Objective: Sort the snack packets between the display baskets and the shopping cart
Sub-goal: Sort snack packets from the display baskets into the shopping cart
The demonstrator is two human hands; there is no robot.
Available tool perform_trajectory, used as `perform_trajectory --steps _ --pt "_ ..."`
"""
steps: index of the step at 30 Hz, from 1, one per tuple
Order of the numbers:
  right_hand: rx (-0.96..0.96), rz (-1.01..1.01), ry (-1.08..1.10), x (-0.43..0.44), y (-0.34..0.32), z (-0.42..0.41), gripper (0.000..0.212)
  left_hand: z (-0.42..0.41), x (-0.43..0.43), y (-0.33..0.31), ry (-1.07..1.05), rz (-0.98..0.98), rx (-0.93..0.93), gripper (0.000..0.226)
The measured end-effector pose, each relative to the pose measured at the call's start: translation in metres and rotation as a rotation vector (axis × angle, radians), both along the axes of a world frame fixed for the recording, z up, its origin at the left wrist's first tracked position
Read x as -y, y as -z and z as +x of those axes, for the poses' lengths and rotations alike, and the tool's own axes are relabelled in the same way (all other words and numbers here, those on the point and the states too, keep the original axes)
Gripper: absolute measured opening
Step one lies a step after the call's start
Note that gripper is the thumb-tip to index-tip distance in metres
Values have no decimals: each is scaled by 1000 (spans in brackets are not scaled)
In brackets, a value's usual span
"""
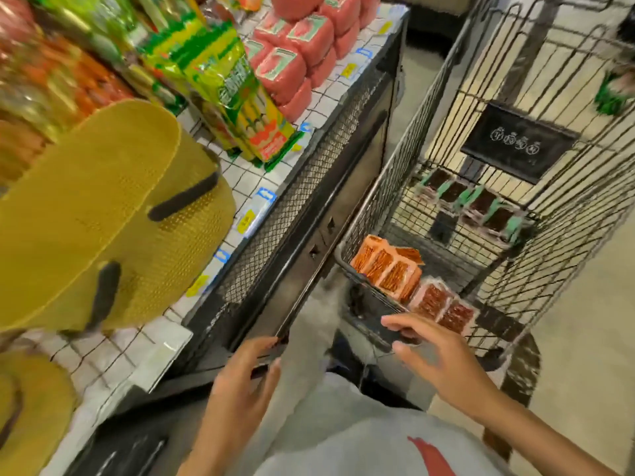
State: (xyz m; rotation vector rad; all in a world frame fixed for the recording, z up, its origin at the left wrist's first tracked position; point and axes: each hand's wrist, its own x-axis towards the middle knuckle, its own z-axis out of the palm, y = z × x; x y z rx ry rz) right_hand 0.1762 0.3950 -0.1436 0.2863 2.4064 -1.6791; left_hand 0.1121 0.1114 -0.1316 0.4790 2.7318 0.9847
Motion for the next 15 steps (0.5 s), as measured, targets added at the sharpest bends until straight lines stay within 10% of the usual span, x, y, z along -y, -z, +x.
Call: perform_trajectory --steps 15 --pt "-281 0 -550 207 -53 -21 20 155 173 -45 -603 69 -176 31"
